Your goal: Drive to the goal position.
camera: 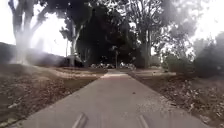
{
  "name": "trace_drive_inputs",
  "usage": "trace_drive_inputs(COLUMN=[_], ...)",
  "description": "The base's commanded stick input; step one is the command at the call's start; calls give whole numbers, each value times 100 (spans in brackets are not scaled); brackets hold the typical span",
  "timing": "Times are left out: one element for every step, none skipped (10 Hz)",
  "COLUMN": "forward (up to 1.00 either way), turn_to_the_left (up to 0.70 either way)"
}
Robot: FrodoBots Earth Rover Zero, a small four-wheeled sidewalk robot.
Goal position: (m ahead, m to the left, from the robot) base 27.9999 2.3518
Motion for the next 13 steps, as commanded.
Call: trace_drive_inputs(forward=[70,70,70,70,70,70,70,70,70,70,70,70,70], turn_to_the_left=[0,0,0,0,0,0,0,0,0,0,0,-29,-15])
